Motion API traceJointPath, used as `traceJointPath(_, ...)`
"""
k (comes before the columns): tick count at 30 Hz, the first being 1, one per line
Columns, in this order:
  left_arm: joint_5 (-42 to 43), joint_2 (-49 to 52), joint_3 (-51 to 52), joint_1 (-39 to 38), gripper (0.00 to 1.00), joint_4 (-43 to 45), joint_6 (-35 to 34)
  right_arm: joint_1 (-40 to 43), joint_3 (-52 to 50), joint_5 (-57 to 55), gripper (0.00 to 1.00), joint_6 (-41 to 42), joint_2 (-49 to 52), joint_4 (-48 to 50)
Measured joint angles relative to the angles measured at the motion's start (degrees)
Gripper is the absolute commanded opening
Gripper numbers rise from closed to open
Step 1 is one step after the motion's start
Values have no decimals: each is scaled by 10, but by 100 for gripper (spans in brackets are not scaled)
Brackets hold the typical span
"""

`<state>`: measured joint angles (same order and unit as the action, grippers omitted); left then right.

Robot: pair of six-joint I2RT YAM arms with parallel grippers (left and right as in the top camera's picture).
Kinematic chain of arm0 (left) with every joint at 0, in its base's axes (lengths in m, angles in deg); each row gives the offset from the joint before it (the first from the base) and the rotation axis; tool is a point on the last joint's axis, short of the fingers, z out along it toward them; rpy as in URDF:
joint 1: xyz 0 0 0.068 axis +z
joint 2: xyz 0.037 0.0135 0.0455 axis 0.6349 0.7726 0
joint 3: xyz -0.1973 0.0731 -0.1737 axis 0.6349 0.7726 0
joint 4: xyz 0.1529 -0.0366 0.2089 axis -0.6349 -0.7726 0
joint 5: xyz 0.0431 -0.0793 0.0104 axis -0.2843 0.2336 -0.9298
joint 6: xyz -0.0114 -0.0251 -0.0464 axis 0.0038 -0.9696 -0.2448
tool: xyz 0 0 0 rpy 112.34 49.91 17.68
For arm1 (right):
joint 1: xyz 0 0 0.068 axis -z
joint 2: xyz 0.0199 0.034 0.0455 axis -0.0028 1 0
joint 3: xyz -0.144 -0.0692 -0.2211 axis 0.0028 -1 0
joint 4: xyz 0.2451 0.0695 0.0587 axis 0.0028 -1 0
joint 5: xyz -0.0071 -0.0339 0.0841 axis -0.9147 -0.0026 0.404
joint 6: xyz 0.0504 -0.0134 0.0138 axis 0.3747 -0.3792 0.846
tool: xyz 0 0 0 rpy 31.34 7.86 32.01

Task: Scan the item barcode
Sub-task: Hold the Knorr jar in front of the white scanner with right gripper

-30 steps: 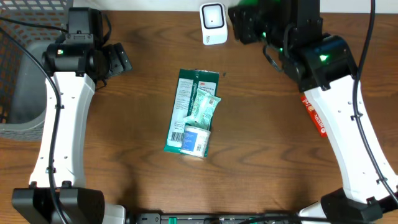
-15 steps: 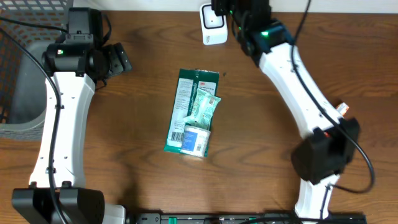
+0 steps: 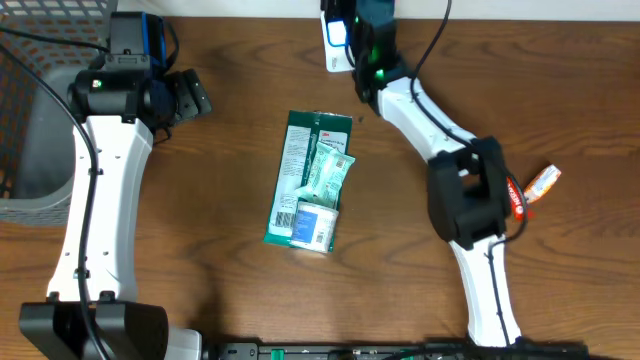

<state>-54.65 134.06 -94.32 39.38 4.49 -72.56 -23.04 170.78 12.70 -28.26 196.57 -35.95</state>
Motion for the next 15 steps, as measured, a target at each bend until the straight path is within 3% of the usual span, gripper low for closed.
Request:
traceJointPath(8, 0, 0, 0, 0, 96, 0, 0, 22, 0, 13, 1, 0, 91, 95)
traceJointPath(15, 0, 0, 0, 0, 96, 0, 0, 31, 0, 61, 1, 20, 100, 88)
